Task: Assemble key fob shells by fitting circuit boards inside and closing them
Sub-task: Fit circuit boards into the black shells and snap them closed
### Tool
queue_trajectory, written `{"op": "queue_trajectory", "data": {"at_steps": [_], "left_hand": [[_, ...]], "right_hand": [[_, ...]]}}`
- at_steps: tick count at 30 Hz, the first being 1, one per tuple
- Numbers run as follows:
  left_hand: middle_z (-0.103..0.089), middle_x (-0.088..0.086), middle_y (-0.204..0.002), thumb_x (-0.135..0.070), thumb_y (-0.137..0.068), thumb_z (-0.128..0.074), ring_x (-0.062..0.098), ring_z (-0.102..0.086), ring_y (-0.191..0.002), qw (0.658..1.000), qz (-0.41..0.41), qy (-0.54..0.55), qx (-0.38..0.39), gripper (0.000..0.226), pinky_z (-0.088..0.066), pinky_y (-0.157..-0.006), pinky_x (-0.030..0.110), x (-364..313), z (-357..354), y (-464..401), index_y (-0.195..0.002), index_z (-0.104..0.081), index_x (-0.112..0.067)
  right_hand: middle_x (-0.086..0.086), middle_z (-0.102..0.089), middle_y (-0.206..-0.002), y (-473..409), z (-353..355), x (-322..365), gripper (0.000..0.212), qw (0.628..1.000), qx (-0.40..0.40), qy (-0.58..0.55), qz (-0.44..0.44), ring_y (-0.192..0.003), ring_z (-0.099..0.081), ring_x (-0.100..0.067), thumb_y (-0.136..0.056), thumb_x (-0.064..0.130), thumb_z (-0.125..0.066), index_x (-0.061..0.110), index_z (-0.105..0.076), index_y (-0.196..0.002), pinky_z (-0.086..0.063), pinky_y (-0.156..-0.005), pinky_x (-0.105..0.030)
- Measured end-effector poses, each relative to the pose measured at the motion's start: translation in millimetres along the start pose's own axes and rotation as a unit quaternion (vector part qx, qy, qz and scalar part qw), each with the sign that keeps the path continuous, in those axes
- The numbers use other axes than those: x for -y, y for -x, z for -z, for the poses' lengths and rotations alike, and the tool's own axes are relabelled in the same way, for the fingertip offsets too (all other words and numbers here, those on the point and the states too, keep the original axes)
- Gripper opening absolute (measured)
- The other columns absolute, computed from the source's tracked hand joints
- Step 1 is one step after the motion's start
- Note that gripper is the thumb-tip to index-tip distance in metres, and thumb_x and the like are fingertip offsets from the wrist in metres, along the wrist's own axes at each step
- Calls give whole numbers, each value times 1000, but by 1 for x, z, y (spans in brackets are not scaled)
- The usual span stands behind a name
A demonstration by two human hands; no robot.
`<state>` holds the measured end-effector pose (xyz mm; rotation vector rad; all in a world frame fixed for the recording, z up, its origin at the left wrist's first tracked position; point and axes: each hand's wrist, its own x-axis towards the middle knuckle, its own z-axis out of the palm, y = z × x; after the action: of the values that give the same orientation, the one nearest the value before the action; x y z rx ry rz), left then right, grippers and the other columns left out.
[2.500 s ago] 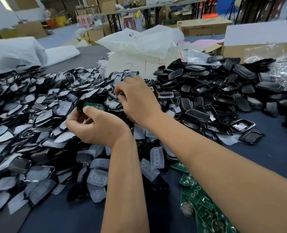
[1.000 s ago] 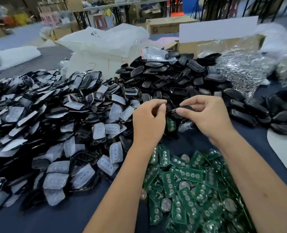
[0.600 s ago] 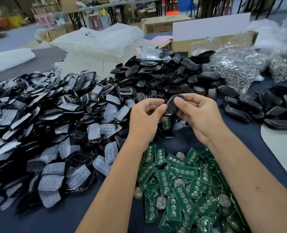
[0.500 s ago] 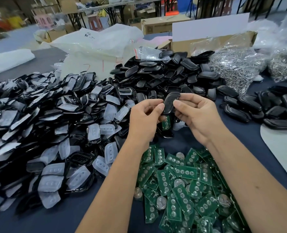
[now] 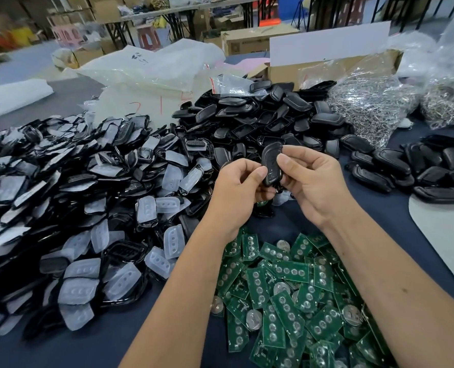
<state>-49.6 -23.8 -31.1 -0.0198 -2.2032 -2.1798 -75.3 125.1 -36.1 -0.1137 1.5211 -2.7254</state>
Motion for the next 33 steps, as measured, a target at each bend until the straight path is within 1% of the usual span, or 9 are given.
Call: {"op": "queue_trajectory", "data": {"at_steps": [4,8,10,17,21,25,27,30,33], "left_hand": [[-71,27,-101,-9,-107,-53,11,-66,-66,1000,15,14,-3,19,-57,-67,25,-3,-2,2,-107,-62,7],[-67,10,-90,-10,-108,-51,9,-63,-66,1000,20,18,-5,17,-54,-64,24,-4,0,1,-98,-64,-5],[-67,7,-89,-11,-108,-51,9,-63,-67,999,25,21,-4,19,-55,-66,24,-4,2,0,-95,-65,-9],[-73,4,-83,-6,-105,-55,14,-68,-72,998,32,57,-5,17,-60,-71,25,-6,-2,1,-95,-69,-6],[-68,8,-83,-6,-102,-62,12,-69,-68,998,39,44,-36,9,-61,-71,26,-3,1,0,-98,-69,-3],[-76,8,-87,-4,-93,-74,16,-70,-74,998,-1,51,-36,7,-61,-76,29,-5,8,1,-98,-73,-8],[-75,6,-81,-5,-88,-79,14,-70,-71,997,-46,-19,-66,12,-60,-74,29,-4,9,0,-93,-72,-13],[-66,-10,-71,-8,-83,-83,4,-63,-66,965,-123,-208,-106,25,-56,-68,27,0,4,0,-79,-66,-25],[-64,-12,-71,-6,-83,-81,9,-63,-69,942,-178,-264,-106,21,-57,-69,37,2,-1,1,-80,-66,-19]], "right_hand": [[-5,-77,-81,0,1,-2,30,1000,-12,11,-4,-67,-69,-11,-69,15,-81,8,-75,-98,-57,-63,-19],[1,-77,-80,1,4,0,41,999,46,10,5,-77,-73,-13,-74,8,-78,7,-70,-115,-58,-72,-23],[-1,-79,-84,1,3,1,44,998,63,23,9,-81,-74,-15,-74,6,-77,7,-69,-118,-58,-74,-24],[-7,-79,-86,0,6,4,34,998,57,6,-2,-75,-74,-14,-85,-7,-68,7,-70,-116,-57,-65,-21],[-3,-77,-81,0,4,-1,32,996,7,82,32,-76,-71,-15,-85,-8,-74,12,-74,-110,-57,-69,-23],[-9,-80,-91,0,1,-2,27,992,-20,106,66,-85,-76,-20,-84,-2,-81,12,-76,-107,-60,-73,-26],[-8,-81,-93,1,-1,-5,23,986,-27,142,87,-89,-78,-21,-85,6,-84,14,-78,-105,-62,-77,-30],[-2,-81,-92,4,-7,-10,18,971,-30,206,119,-90,-78,-19,-80,23,-90,30,-82,-95,-63,-80,-32],[1,-81,-90,6,-9,-10,16,967,-36,217,130,-87,-78,-18,-76,32,-90,37,-82,-89,-63,-79,-33]]}}
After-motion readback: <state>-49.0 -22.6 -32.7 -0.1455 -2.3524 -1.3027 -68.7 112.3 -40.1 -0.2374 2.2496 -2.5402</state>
